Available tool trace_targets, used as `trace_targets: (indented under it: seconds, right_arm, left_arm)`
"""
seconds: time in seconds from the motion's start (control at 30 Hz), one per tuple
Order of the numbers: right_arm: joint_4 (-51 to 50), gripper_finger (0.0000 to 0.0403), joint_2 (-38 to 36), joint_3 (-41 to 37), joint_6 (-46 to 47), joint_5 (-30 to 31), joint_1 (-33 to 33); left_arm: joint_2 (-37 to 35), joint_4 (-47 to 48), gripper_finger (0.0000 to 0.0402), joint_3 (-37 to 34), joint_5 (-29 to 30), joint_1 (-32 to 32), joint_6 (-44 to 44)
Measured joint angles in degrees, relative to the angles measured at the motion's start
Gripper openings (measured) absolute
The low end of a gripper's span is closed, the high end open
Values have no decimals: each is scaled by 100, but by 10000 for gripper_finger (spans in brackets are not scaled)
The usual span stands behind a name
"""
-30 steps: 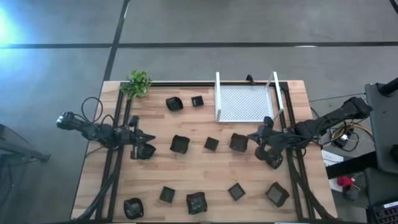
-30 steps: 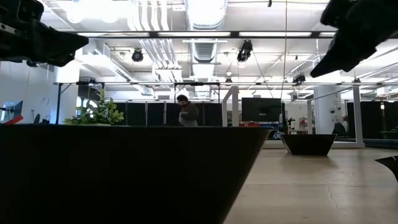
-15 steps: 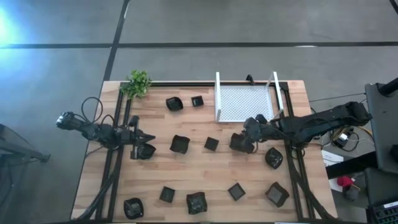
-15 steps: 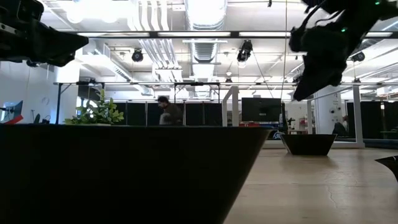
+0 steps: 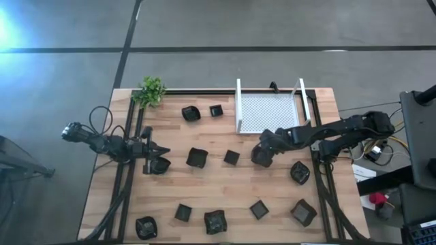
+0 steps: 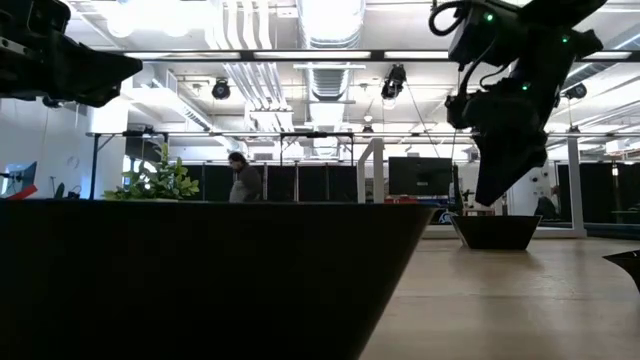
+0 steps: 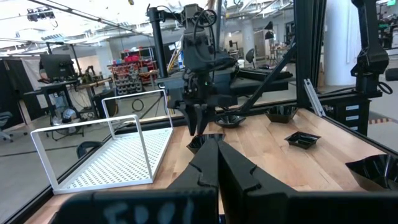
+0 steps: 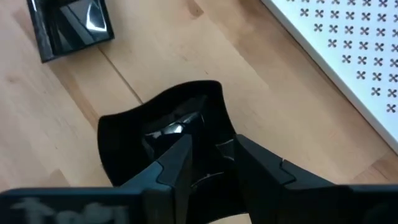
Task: Pick & Place Mini shaped plates
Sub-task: Put the distorted square plate on the shelf
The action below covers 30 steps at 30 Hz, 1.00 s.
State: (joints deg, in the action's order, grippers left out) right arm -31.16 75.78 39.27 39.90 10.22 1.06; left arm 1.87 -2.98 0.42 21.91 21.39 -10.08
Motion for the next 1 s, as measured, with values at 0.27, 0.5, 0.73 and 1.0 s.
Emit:
trace_targets:
  seconds: [0.27,0.5,0.73,1.0]
  right_arm:
    - [-15,116,211,0,-76,17,0]
    - [-7,112,170,-7,-383,28,0]
    - [-1,110,379,-12,-392,33,3]
    - [4,103,659,-15,-414,28,7]
  left_arm:
    - [0,0,0,1,1,0,0]
    - [0,0,0,1,1,1,0]
    - [0,0,0,-1,0,-1,-1]
    - [0,0,0,0,0,1,-1]
